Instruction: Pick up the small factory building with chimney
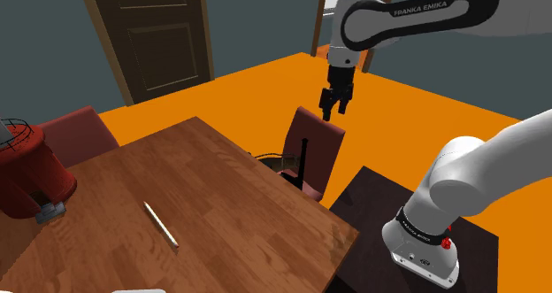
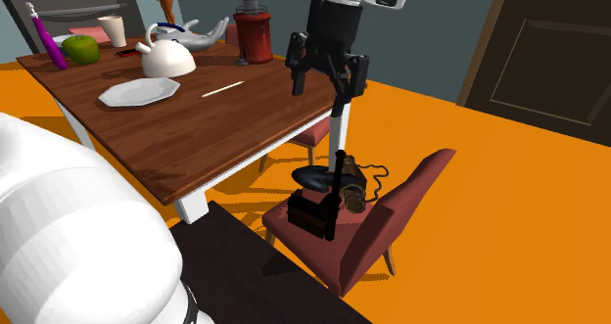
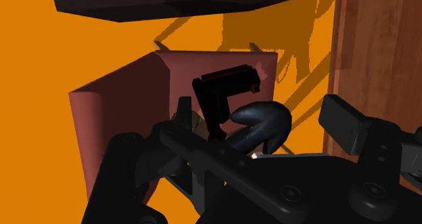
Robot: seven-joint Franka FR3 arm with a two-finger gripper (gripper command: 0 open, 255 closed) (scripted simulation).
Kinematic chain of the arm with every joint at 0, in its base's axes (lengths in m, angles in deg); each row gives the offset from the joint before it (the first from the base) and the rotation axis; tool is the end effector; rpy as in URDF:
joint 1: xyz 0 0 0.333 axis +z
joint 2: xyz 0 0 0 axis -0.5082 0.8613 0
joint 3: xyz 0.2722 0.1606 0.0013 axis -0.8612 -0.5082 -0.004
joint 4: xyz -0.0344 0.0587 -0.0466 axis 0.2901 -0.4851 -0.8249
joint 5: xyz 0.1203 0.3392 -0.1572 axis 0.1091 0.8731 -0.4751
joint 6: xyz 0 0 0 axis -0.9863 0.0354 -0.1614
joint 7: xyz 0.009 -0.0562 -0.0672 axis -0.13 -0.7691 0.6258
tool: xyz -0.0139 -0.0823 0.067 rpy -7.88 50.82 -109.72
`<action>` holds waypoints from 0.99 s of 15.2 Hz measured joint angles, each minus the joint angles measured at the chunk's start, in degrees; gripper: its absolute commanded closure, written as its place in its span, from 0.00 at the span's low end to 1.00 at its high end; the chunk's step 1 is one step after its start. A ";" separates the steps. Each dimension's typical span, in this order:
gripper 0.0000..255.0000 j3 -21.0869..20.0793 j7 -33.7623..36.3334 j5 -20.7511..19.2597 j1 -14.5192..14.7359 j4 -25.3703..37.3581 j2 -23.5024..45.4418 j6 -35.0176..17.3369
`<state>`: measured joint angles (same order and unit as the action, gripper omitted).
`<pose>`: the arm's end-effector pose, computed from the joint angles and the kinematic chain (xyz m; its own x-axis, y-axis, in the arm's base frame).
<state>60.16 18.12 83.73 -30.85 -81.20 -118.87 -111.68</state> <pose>0.3778 -0.0288 0.4782 0.9855 -0.0769 -0.1512 -0.0922 -0.9910 -0.0971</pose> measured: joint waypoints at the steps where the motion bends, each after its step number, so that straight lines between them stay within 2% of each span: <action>1: 0.00 -0.03 -0.01 0.25 0.15 -0.09 1.92 -1.98; 5: 0.00 0.32 -0.75 0.97 0.41 -0.64 8.73 -9.02; 11: 0.00 0.71 -2.17 2.75 0.87 2.24 21.46 -18.45; 15: 0.00 0.71 -2.83 3.59 1.02 2.18 25.64 -22.55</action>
<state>60.88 15.29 87.32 -29.84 -79.02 -93.23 -134.23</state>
